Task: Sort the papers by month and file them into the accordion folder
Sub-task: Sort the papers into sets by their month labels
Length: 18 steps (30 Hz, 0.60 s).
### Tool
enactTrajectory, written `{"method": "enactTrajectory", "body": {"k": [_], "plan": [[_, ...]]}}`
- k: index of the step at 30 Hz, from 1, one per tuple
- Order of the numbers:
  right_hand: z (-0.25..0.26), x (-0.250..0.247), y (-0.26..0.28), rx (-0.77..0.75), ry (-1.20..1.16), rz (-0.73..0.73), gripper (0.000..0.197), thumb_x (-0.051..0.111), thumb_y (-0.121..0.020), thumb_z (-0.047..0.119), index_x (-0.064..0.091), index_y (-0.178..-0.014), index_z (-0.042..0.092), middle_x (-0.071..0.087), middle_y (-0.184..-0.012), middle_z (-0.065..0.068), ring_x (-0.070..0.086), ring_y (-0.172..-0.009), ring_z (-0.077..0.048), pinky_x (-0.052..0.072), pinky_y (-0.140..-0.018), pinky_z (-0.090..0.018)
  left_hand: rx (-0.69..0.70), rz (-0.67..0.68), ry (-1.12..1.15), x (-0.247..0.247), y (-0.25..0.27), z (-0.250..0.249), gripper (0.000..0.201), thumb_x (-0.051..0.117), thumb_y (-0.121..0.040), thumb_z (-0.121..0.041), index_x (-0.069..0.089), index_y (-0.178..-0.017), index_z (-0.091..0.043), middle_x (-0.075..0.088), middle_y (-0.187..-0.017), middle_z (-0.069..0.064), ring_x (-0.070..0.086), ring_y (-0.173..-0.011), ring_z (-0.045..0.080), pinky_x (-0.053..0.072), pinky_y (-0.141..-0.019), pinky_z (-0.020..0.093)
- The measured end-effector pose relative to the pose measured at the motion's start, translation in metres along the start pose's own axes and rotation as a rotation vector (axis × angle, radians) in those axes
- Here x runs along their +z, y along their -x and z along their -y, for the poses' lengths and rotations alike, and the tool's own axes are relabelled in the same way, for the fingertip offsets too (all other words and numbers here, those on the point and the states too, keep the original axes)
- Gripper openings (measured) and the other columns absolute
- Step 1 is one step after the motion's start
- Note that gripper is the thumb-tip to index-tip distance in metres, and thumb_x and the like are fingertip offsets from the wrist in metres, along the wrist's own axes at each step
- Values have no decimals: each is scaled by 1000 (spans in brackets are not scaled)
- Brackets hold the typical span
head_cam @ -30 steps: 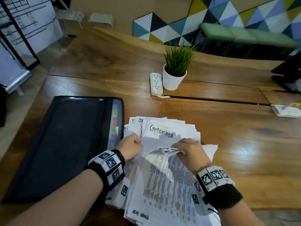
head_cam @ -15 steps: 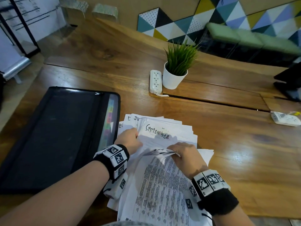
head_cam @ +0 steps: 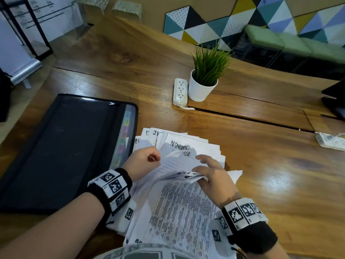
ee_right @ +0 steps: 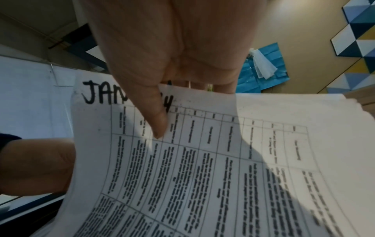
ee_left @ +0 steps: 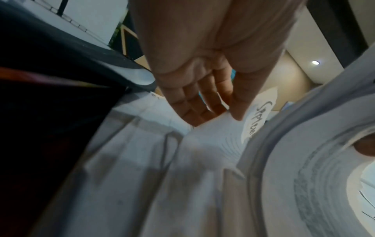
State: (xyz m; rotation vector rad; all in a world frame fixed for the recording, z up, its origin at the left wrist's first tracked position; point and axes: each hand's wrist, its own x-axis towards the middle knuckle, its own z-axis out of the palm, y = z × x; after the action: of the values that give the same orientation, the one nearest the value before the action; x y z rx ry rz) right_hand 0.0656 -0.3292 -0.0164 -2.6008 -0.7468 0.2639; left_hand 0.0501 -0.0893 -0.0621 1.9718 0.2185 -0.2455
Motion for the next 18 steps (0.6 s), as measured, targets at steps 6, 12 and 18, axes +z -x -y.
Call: {"method": "enactTrajectory", "body": {"k": [6,12,18], "plan": [[8,1,-3,-52,-24,-4,35,61,-66,-11,71,-91,11,54,-132,-9,55,-117,-30,39,-96,-33,41,63,-49,2,5,-4,19,62,-87,-8,66,-86,-26,64,-87,-13,59,-87,6,45,-84,16],[16,5,-7,7,-56,55,35,55,-72,-10,70,-96,11,51,-135,-4,49,-123,-25,36,-102,-31,35,67,-134,7,-2,-14,8,62,-88,-18,67,-82,-19,54,-96,-6,50,-92,8,38,-94,24],[11,8,-4,39,-107,56,38,52,-70,-12,68,-94,12,48,-136,-3,44,-128,-23,35,-102,-26,25,74,-274,12,-9,-24,17,60,-89,-19,63,-103,-11,50,-106,-2,50,-103,15,35,-84,23]]}}
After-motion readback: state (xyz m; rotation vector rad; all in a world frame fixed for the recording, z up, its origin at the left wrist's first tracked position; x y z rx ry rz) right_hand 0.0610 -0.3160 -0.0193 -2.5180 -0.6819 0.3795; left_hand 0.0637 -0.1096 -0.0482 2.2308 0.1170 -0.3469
